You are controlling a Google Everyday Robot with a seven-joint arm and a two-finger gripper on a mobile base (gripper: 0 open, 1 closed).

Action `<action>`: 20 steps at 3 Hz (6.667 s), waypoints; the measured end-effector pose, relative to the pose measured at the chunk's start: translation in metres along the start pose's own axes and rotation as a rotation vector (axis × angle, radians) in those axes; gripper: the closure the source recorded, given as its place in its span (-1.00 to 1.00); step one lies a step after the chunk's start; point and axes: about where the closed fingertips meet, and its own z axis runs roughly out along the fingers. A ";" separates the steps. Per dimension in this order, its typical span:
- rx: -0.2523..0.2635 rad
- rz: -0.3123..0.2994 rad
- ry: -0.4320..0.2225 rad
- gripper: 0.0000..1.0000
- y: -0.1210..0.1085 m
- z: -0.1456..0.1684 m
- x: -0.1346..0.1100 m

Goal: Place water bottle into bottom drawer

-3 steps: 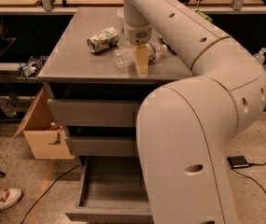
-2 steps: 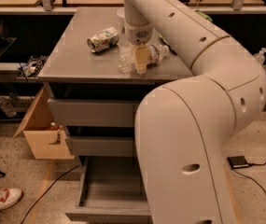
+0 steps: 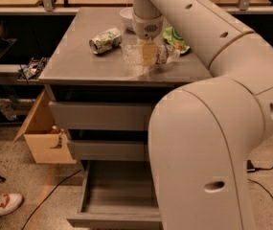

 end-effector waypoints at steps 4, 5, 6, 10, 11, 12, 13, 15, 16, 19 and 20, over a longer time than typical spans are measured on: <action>0.073 0.031 0.067 1.00 0.034 -0.034 -0.008; 0.099 0.064 0.142 1.00 0.077 -0.055 -0.001; 0.024 0.097 0.191 1.00 0.132 -0.036 0.008; -0.152 0.203 0.046 1.00 0.241 0.088 0.005; -0.173 0.279 -0.068 1.00 0.280 0.161 -0.010; -0.162 0.339 -0.123 1.00 0.297 0.214 -0.023; -0.179 0.372 -0.205 1.00 0.300 0.271 -0.049; -0.194 0.388 -0.238 1.00 0.304 0.301 -0.054; -0.186 0.433 -0.298 1.00 0.305 0.358 -0.058; -0.060 0.530 -0.453 1.00 0.292 0.461 -0.069; -0.033 0.463 -0.457 1.00 0.282 0.471 -0.074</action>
Offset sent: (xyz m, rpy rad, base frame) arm -0.0278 -0.0064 0.0192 0.0073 0.0026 -0.0239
